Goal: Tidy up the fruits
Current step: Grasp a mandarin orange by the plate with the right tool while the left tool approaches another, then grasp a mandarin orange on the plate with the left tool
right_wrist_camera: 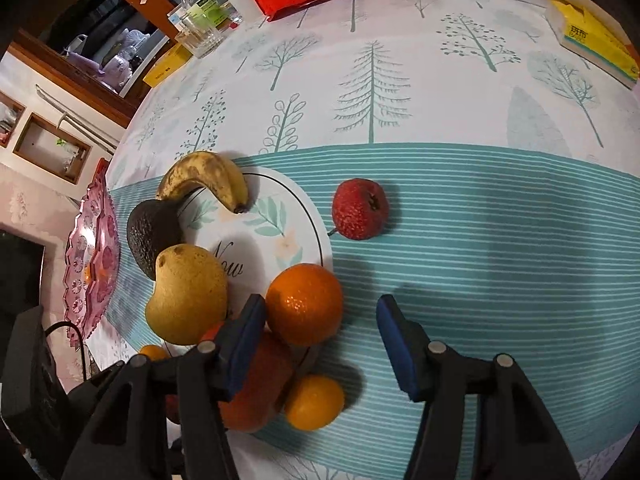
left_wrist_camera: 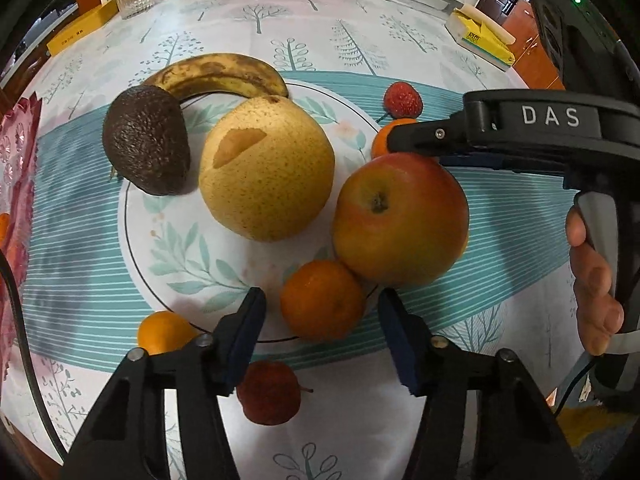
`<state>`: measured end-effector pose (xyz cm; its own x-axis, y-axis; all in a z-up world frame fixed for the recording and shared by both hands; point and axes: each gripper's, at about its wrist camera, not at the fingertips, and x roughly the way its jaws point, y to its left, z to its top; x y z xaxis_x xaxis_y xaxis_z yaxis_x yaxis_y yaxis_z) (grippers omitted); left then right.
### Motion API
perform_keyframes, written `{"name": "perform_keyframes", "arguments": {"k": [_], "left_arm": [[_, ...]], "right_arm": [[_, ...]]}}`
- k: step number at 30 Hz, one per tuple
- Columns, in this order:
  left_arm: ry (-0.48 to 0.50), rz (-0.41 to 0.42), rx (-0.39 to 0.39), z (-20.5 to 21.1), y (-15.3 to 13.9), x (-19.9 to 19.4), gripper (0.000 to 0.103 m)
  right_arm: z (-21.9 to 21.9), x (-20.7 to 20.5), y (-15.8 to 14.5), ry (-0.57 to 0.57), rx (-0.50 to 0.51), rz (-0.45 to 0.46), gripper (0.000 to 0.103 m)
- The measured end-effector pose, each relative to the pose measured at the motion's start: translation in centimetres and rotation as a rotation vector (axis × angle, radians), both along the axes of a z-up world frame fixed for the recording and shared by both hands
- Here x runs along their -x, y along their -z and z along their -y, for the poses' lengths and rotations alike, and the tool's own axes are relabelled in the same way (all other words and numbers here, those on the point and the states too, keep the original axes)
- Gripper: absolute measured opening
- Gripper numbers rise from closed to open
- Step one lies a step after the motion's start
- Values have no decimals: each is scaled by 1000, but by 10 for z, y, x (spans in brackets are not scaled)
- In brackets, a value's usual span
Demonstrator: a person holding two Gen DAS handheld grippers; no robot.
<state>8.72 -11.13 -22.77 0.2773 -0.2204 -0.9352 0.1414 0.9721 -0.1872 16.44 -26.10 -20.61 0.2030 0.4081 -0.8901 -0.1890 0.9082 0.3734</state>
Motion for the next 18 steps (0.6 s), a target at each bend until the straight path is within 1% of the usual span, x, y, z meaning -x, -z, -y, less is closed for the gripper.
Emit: {"name": "perform_keyframes", "arguments": {"k": [1, 6, 9, 11, 12, 15, 18], "left_arm": [[2, 3, -2, 1, 0, 0, 55], [19, 13, -13, 6, 0, -2, 53], [27, 15, -8, 9, 1, -2, 46], [22, 15, -17, 9, 1, -2, 40], [17, 14, -18, 8, 1, -2, 39], [4, 4, 16, 0, 1, -1, 38], [-14, 4, 22, -4, 1, -1, 38]], "right_arm": [[-1, 0, 0, -4, -5, -1, 51], [-4, -4, 3, -9, -22, -15, 50], [-7, -6, 5, -12, -22, -20, 49], [-8, -7, 6, -19, -34, -23, 44], [-10, -6, 5, -24, -35, -19, 41], [-13, -4, 1, -34, -2, 2, 40], [-13, -2, -1, -39, 7, 9, 40]]}}
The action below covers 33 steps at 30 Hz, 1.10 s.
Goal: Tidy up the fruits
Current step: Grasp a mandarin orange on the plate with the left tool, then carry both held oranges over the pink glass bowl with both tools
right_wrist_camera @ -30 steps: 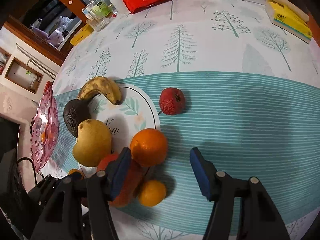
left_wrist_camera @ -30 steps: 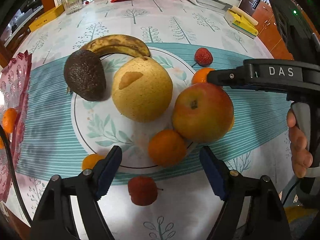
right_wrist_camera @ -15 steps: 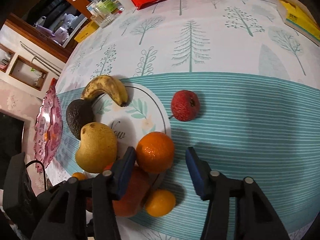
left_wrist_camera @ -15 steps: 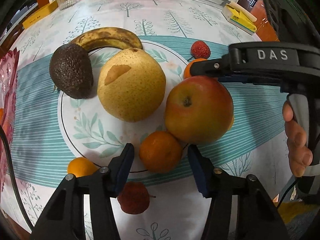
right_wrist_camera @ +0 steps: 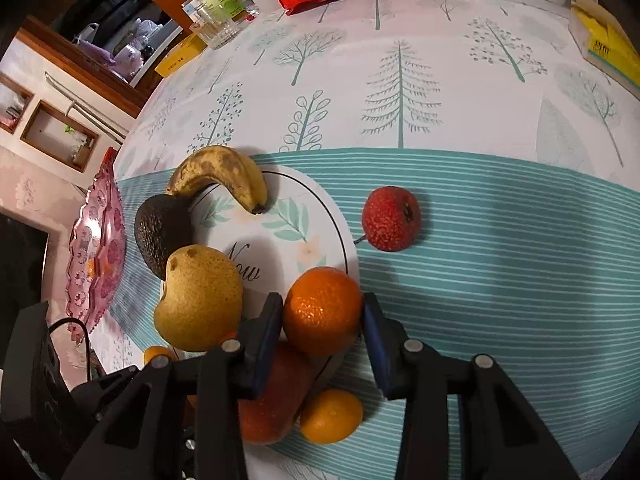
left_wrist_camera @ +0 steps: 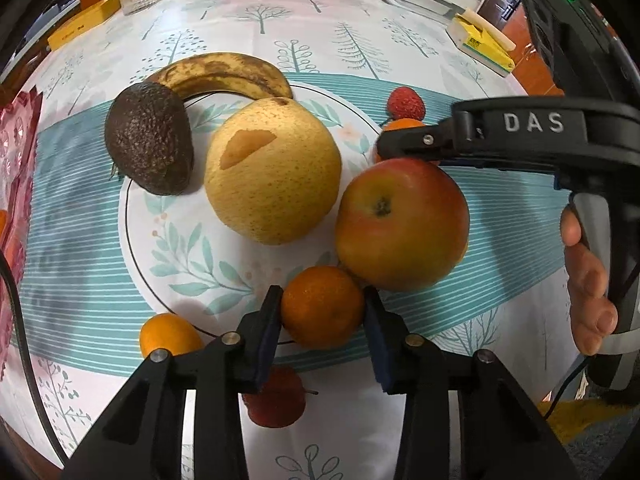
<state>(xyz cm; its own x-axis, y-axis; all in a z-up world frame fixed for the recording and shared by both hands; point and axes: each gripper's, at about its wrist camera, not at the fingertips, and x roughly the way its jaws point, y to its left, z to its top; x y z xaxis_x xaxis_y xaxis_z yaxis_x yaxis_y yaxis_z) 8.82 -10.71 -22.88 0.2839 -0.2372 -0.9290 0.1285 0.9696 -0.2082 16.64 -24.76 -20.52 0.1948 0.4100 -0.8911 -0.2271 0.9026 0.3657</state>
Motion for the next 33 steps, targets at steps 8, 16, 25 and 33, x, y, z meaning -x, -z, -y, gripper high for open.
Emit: {"name": "perform_keyframes", "arguments": {"k": [8, 16, 25, 33], "left_arm": [[-35, 16, 13, -14, -9, 5, 38], [-72, 49, 7, -23, -28, 9, 38], [-116, 68, 2, -33, -47, 15, 38], [-143, 116, 2, -43, -77, 22, 38]], "right_arm": [[2, 7, -11, -4, 22, 45, 40], [5, 15, -27, 10, 38, 95, 40], [8, 24, -42, 20, 56, 136, 40], [5, 38, -68, 25, 53, 188, 40]]}}
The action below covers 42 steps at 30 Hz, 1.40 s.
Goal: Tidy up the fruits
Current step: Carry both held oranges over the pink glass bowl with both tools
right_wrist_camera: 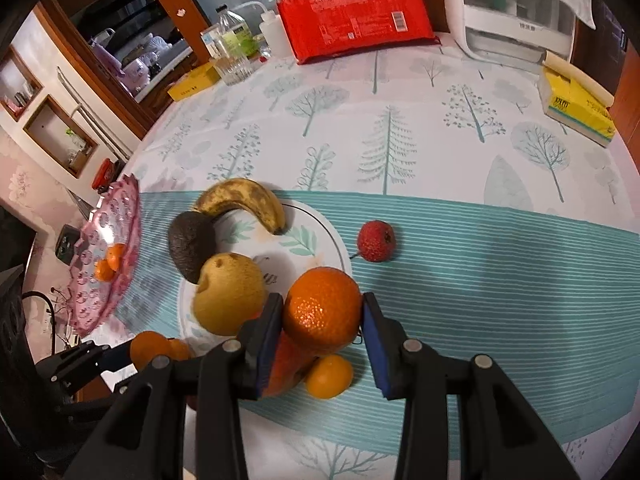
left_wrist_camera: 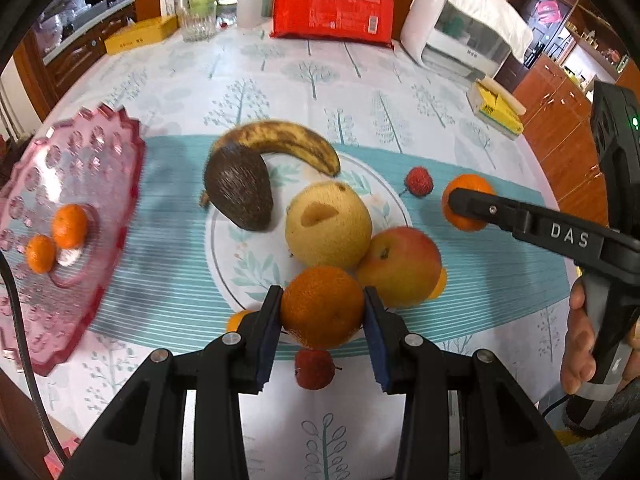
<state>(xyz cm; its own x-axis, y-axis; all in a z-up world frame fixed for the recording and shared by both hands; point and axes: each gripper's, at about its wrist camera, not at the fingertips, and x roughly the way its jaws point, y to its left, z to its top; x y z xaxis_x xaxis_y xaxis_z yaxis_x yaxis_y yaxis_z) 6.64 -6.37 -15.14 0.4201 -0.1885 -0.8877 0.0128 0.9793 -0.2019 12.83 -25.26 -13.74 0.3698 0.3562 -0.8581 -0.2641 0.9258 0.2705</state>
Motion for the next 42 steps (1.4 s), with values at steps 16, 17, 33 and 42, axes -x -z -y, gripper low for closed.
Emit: {"name": "perform_keyframes", "arguments": {"k": [16, 17, 33, 42], "left_arm": [[-69, 88, -17, -118, -61, 11, 38], [-72, 87, -17, -130, -63, 11, 38], [-77, 67, -10, -286, -44, -14, 38], [-34, -26, -29, -308, 4, -39, 38]], "right_arm": [[-109, 44, -58, -96, -6, 116, 40], [-120, 46, -61, -103, -7, 121, 40], [-291, 56, -26, -205, 61, 103, 40], [-345, 52, 24, -229, 148, 3, 40]]}}
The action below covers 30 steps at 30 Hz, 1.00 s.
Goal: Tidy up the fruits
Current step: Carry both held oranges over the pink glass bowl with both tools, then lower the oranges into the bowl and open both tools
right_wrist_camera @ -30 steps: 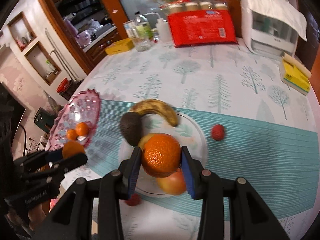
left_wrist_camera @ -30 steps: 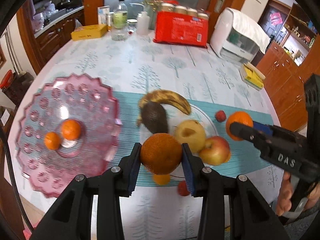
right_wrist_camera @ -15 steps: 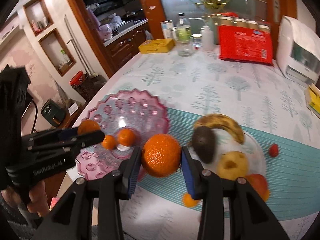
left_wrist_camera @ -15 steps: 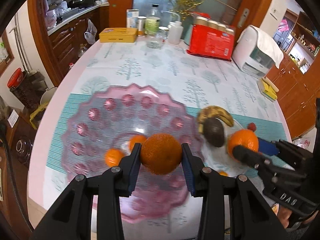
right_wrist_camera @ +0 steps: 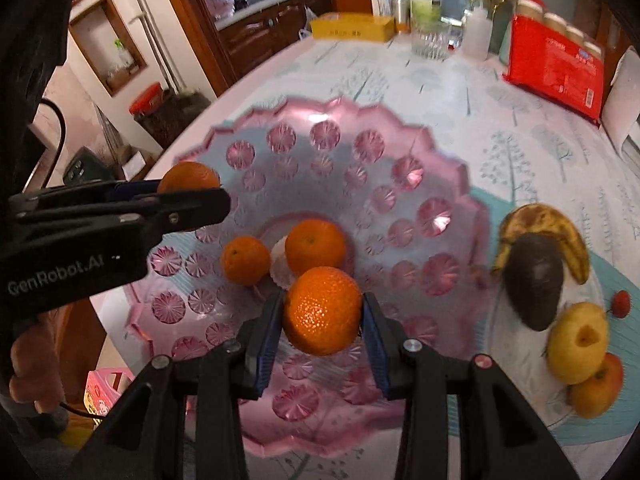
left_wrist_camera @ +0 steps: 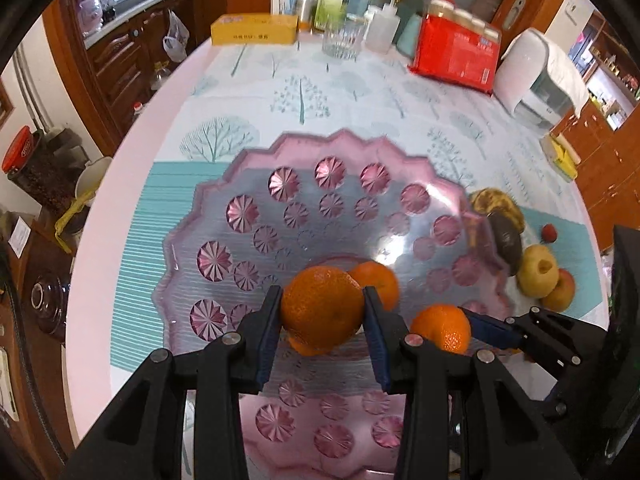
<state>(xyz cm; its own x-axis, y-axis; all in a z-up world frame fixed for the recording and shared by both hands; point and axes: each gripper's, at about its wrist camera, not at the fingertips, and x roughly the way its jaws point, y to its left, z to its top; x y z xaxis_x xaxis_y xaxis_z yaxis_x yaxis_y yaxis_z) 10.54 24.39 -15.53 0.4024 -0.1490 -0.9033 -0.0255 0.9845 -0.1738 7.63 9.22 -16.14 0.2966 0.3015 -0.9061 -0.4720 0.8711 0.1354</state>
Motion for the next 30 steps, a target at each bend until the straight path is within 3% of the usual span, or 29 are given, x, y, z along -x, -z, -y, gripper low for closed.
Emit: {"name": "perform_keyframes", "arguments": {"k": [13, 15, 17, 20, 22, 30], "left_arm": [[29, -88, -52, 1, 39, -17, 40], [34, -86, -55, 2, 39, -17, 49], [27, -78, -57, 1, 37, -17, 65], [26, -68, -61, 1, 34, -16, 76], [29, -60, -80, 2, 32, -14, 80], [26, -50, -88, 3, 24, -5, 85]], "right_arm": [[-2, -8, 25, 74, 44, -67, 41], [-3, -7, 26, 74, 50, -65, 41], [-4, -7, 27, 75, 47, -66, 42], [-4, -7, 25, 79, 36, -65, 54], [-2, -7, 23, 87, 32, -60, 61], [4, -3, 5, 98, -9, 10, 65]]}}
